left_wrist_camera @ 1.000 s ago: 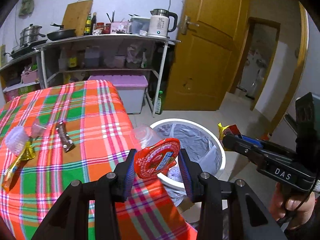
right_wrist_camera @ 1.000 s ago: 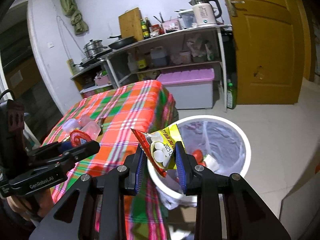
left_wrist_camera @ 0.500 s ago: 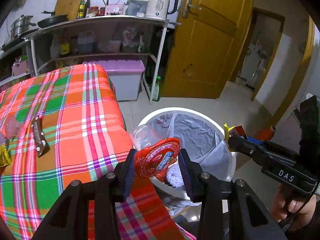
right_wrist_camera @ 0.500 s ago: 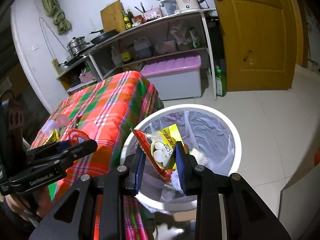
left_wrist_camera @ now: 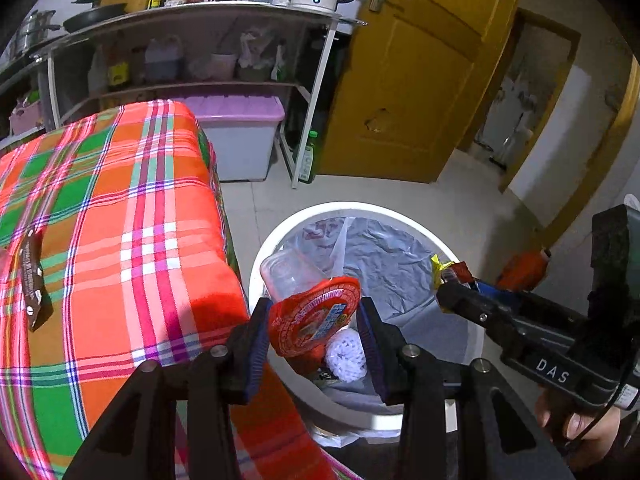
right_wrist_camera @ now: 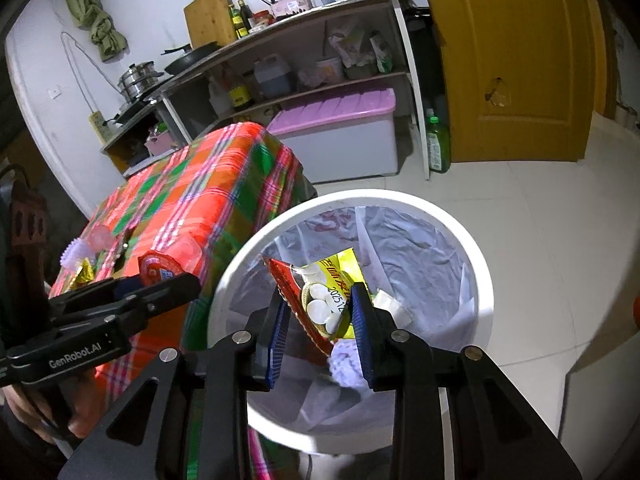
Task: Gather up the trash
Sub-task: 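Carry the red-lidded cup and yellow candy bag over the bin and release both, then move both tools back over the table toward the gold wrapper and brown bar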
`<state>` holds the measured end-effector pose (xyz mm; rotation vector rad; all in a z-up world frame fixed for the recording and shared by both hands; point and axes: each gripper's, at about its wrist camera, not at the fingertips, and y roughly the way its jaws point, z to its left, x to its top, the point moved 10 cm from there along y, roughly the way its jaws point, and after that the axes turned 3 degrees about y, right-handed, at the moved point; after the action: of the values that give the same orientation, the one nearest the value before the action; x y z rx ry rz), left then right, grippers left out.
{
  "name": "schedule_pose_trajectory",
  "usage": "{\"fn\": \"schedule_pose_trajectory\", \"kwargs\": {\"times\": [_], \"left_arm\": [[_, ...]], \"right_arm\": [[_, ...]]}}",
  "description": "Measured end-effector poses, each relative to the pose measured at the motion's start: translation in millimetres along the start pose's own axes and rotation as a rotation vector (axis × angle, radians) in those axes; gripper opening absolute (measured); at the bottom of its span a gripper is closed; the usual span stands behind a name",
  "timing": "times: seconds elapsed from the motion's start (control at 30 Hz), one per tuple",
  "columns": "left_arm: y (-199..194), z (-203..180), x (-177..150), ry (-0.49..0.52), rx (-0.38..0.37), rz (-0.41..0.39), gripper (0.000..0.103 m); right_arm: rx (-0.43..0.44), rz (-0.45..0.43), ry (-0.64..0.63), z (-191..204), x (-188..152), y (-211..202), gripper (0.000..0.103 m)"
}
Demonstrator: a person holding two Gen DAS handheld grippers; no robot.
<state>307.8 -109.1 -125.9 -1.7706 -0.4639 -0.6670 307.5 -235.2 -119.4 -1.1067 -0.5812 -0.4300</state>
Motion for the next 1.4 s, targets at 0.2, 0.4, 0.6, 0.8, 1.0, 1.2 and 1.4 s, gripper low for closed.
{"fn": "schedule_pose_trajectory", "kwargs": {"times": [0.2,0.4,0.6,0.8,1.0,1.2,1.4], "left_arm": [[7,0,0,-0.018,-0.021,0.017,0.052],[4,-1,0,-0.028,-0.033,0.011,0.052],[-9,0,2,-0.034,-0.037,-0.017,0.052],[-29,3,-1,-0.020,-0.021,-0.055,0.052],[-58,8,-3,0.002,0.014,-0.109,0.052],[-88,21,-13,-0.004,0.034,-0.143,0.052],[-112,39,-26,-0.014,0.060,-0.164,0.052]], "right_arm": [[-0.003,0.003,-0.001,-3,0,4,0.046],[-0.006,-0.001,-0.003,-2,0,1,0.046],[-0.002,-0.015,-0.014,4,0,-9,0.046],[0.012,-0.037,-0.024,15,0,-26,0.046],[0.038,-0.060,-0.041,32,-1,-43,0.046],[0.080,-0.072,-0.082,59,-5,-56,0.046],[0.121,-0.074,-0.134,93,-11,-64,0.046]]}}
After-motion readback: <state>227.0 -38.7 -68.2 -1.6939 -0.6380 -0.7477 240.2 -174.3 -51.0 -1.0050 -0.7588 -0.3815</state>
